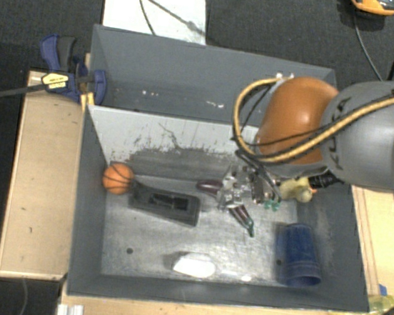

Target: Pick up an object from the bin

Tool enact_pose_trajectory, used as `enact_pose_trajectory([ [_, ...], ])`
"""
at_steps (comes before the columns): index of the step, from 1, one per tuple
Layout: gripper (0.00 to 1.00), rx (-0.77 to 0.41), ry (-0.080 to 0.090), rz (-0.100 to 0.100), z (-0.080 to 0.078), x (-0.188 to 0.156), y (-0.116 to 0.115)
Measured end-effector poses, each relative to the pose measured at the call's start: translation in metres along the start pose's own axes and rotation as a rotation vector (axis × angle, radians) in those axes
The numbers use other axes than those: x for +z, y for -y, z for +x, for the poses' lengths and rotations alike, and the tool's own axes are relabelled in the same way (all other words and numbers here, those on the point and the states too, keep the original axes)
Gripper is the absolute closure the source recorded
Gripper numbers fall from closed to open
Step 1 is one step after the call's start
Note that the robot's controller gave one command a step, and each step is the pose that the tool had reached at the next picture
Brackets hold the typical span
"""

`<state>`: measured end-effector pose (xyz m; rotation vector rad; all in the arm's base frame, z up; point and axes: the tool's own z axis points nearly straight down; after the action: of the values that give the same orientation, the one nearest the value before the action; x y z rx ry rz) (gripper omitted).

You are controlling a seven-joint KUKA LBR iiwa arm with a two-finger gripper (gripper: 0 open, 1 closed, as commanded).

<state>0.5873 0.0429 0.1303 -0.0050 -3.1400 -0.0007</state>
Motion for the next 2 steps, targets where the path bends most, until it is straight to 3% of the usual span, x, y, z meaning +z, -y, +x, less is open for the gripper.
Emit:
enact_pose_trajectory([
  [1, 1.00, 0.000, 0.005, -0.001, -0.002, -0.020, -0.001],
  [2, 0.00, -0.342, 0.007, 0.002, 0.002, 0.058, -0.056],
])
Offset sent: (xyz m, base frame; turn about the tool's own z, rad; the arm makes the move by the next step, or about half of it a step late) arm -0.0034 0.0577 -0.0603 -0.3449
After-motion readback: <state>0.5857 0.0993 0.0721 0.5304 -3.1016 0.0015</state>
